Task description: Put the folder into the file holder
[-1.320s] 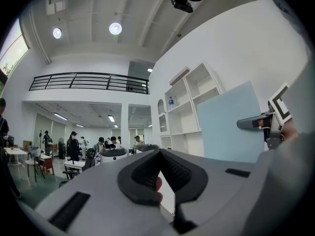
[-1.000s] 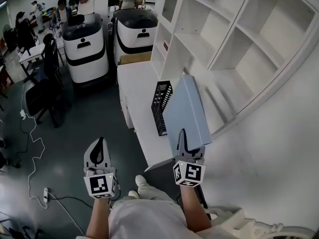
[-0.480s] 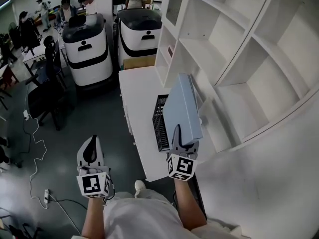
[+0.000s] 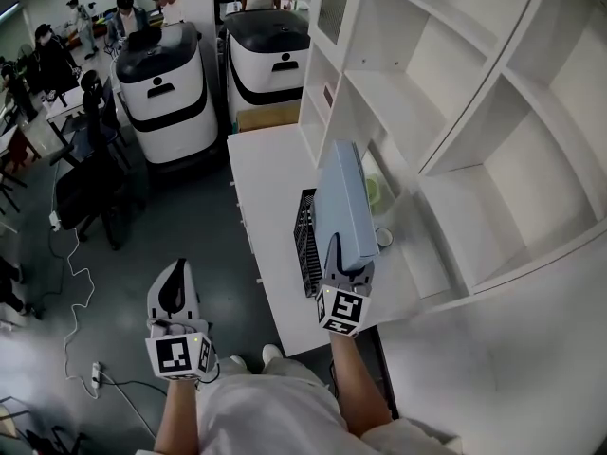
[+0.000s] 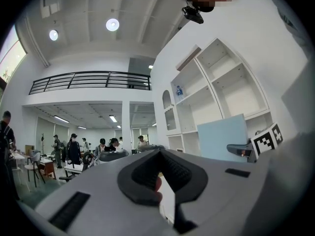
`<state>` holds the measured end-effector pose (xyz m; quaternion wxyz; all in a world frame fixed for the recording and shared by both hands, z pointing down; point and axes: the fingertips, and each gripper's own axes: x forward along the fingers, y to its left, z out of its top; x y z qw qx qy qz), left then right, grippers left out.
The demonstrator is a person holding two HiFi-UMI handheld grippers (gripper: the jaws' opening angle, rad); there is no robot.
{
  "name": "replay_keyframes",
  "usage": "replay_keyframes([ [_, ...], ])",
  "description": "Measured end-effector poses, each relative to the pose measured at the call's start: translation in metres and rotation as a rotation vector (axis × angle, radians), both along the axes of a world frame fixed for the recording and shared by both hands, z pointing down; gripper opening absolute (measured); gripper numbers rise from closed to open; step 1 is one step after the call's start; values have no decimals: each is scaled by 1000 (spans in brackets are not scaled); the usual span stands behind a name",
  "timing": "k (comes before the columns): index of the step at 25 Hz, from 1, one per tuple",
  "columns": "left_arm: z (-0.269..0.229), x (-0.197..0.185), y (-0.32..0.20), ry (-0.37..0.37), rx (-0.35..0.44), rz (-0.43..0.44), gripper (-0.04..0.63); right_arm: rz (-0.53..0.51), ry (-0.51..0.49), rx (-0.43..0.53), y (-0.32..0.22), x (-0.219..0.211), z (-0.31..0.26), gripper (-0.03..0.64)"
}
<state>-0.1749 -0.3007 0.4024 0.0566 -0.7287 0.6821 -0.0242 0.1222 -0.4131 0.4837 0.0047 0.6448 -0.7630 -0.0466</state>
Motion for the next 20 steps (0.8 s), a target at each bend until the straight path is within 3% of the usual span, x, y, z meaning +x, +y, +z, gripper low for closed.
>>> replay_keyframes([
  [20,10,0,-29,9,32,29,-9,-46,40,-12,-17,-18,105,127],
])
